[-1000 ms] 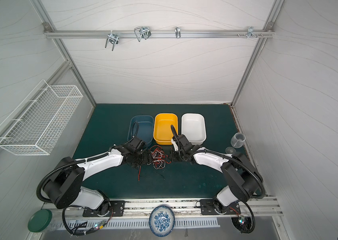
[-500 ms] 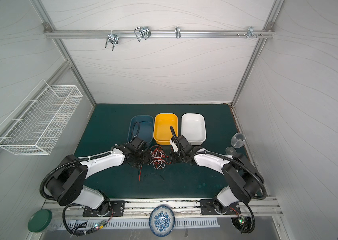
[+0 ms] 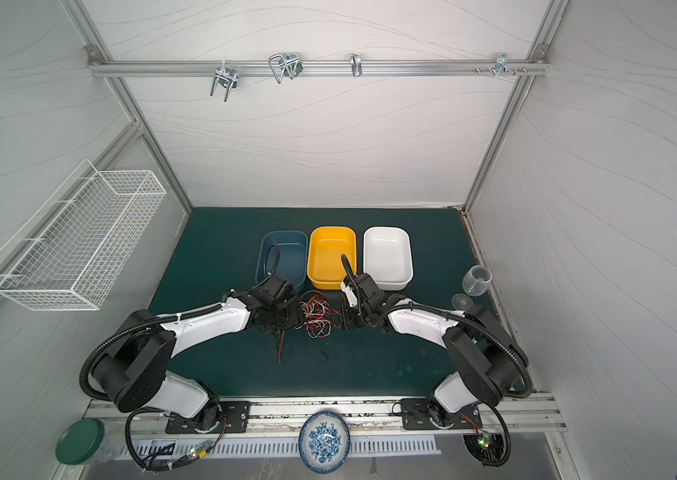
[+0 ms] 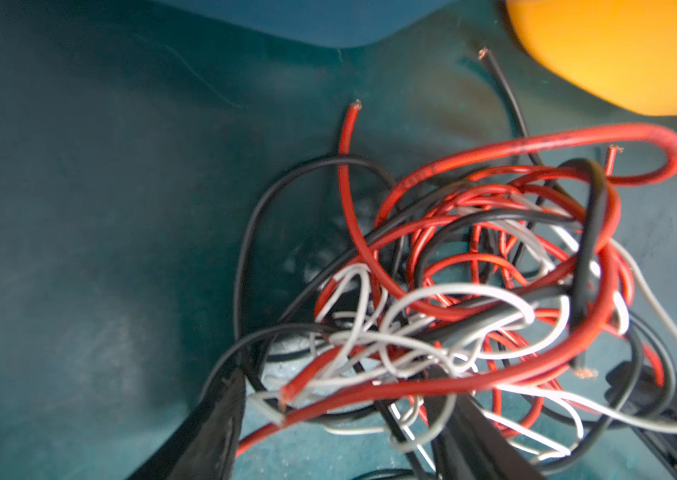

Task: Untangle the cables

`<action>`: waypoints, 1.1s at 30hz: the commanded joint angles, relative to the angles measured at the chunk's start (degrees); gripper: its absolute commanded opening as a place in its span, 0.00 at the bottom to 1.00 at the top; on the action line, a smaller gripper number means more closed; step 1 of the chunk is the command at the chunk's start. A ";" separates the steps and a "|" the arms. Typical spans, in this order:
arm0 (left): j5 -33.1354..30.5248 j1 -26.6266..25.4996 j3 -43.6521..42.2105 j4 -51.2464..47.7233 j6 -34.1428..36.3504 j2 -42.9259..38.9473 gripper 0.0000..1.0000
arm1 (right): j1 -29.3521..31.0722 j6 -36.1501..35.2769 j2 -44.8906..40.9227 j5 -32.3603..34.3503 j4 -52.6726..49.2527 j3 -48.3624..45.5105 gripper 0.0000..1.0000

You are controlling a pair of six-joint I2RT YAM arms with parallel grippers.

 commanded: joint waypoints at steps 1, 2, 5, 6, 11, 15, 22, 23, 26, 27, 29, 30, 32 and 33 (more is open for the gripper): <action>-1.72 -0.30 -0.37 0.55 -0.58 -1.33 0.70 | 0.38 -0.61 -3.04 0.84 -1.82 0.20 0.01; -1.72 -0.28 -0.53 0.66 -0.55 -1.19 0.70 | 0.39 -0.76 -4.26 1.16 -2.54 0.07 0.00; -2.07 -0.32 -0.98 0.55 -1.14 -0.93 0.70 | 0.38 -1.55 -8.71 2.16 -5.75 0.02 0.00; -2.29 -0.33 -1.28 0.81 -1.34 -1.09 0.70 | 0.37 -1.79 -10.18 2.33 -6.76 0.02 0.00; -2.43 -0.32 -2.40 1.49 -1.80 -1.15 0.70 | 0.39 -3.34 -16.95 3.88 -12.96 0.84 0.00; -2.31 -0.27 -3.04 1.62 -2.03 -1.45 0.71 | 0.38 -4.00 -21.25 5.45 -16.67 1.67 0.00; -2.39 -0.30 -3.84 1.35 -2.12 -1.89 0.72 | 0.33 -5.95 -25.96 3.73 -21.83 6.25 0.00; -2.25 -0.33 -3.81 1.19 -2.12 -2.16 0.72 | 0.33 -6.53 -26.26 2.99 -22.29 6.93 0.00; -1.73 -0.33 -3.72 0.42 -2.25 -4.69 0.73 | 0.26 -6.50 -27.43 2.96 -23.12 7.79 0.00; -1.58 -0.32 -3.80 0.25 -2.34 -5.93 0.73 | 0.18 -6.51 -27.71 2.80 -23.10 7.70 0.00; -1.25 -0.32 -3.81 -0.33 -2.65 -8.80 0.75 | 0.00 -6.70 -27.72 1.18 -23.47 7.98 0.00; -1.07 -0.33 -3.74 -0.64 -2.63 -10.32 0.75 | -0.01 -6.94 -27.72 0.46 -24.17 8.52 0.00; -0.39 -0.33 -3.54 -1.27 -2.54 -13.07 0.76 | -0.04 -7.46 -27.98 -1.79 -24.35 9.38 0.00; 0.43 -0.33 -3.54 -1.24 -2.43 -14.64 0.77 | -0.08 -7.74 -28.12 -3.14 -24.25 9.83 0.00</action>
